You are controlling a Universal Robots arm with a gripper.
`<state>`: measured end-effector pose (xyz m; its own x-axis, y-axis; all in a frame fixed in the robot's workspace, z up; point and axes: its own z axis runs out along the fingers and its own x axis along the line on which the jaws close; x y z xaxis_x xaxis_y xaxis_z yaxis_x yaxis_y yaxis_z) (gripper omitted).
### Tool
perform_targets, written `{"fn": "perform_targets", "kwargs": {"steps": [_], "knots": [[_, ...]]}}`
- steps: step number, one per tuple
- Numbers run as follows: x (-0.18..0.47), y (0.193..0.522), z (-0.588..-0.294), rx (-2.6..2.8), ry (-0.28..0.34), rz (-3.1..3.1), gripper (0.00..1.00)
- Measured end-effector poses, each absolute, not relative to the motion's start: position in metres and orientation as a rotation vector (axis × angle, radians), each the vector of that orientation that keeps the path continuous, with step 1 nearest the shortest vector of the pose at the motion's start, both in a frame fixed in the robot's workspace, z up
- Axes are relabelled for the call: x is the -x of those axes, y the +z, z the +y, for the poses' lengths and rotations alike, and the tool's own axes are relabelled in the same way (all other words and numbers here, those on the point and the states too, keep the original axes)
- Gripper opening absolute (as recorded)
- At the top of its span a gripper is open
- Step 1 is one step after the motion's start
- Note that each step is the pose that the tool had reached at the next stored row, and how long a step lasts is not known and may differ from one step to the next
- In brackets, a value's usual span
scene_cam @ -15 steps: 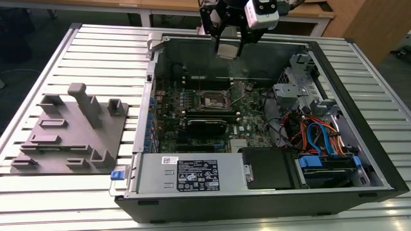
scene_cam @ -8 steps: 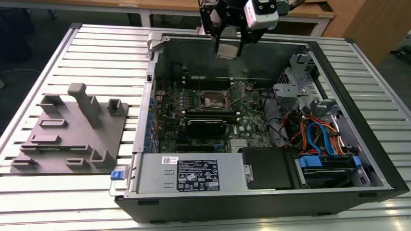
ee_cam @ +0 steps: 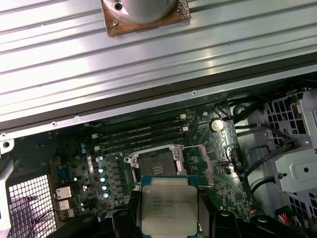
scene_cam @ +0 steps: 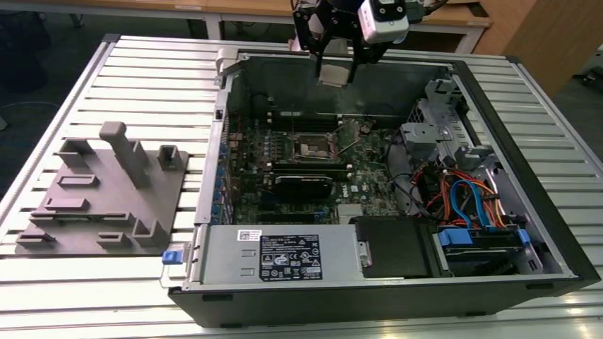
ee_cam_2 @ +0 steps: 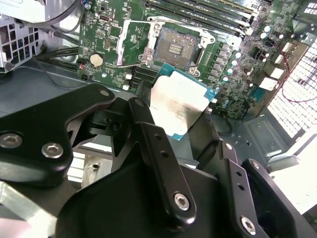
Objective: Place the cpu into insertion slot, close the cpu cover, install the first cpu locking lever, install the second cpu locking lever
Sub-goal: 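Place the cpu into insertion slot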
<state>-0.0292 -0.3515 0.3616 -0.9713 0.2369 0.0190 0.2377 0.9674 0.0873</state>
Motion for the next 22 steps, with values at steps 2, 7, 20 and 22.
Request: {"fn": "perform_targets", "kwargs": {"steps": [2, 7, 20, 22], "knots": [[0.0291, 0.3616, -0.3515, 0.383, -0.139, -3.107, 0.54], [0.0292, 0.3615, -0.3515, 0.439, -0.139, -3.101, 0.54], [0.0292, 0.3614, -0.3515, 0.489, -0.139, -3.095, 0.54], [0.0292, 0.3614, -0.3515, 0.493, -0.139, -3.094, 0.54]]}}
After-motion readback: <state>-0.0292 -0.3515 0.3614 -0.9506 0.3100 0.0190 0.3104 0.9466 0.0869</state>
